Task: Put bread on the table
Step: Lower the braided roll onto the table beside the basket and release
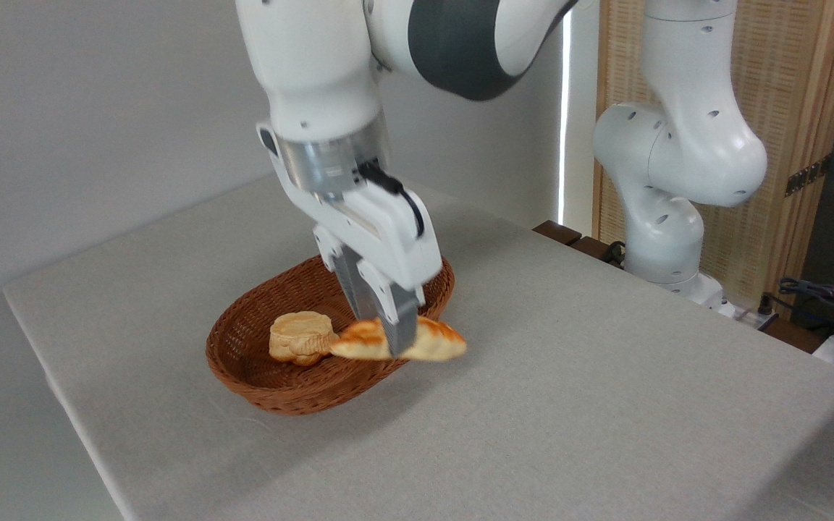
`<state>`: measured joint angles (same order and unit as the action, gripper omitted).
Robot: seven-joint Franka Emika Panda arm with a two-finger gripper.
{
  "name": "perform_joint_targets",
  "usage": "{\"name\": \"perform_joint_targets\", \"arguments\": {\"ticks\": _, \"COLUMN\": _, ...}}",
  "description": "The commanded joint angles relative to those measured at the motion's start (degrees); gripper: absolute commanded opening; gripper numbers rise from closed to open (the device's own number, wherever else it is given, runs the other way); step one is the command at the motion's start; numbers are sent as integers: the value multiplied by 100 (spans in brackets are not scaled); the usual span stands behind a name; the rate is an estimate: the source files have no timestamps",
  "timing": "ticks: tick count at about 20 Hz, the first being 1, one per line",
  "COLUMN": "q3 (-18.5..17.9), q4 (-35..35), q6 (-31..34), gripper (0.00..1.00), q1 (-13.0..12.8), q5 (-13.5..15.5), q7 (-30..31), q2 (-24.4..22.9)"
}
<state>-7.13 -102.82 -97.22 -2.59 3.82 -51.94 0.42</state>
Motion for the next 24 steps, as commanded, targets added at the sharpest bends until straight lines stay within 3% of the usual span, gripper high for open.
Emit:
{"name": "perform_joint_targets", "arguments": {"ticks": 1, "q3": -174, "q4": 51, "q6": 116, "gripper": 99, "q1": -40, "q5": -233, "q7": -247, "q2": 370}}
{"name": "perform_joint_targets", "arguments": {"ticks": 5, "q3": -183, "q4": 60, "q6": 80, "gripper": 100, "q1": -40, "q5": -391, "q7": -247, "q2": 520}}
{"name": "perform_joint_targets", "arguments": {"ticks": 18, "q3": -201, "q4": 139, "q6": 10, "gripper": 100, "q1": -40, "q5": -312, "q7": -238, "q2": 529}}
{"name": "perform_joint_targets", "arguments": {"ticks": 21, "q3": -139, "q4": 586, "q6": 19, "gripper": 100, "q1": -75, "q5": -286, "q7": -203, "q2": 441}}
{"name": "perform_joint_targets", "arguments": {"ticks": 24, "q3": -43, "q4": 1078, "q6": 28, "gripper": 100, "q1": -110, "q5": -76, "q7": -185, "q2": 389}}
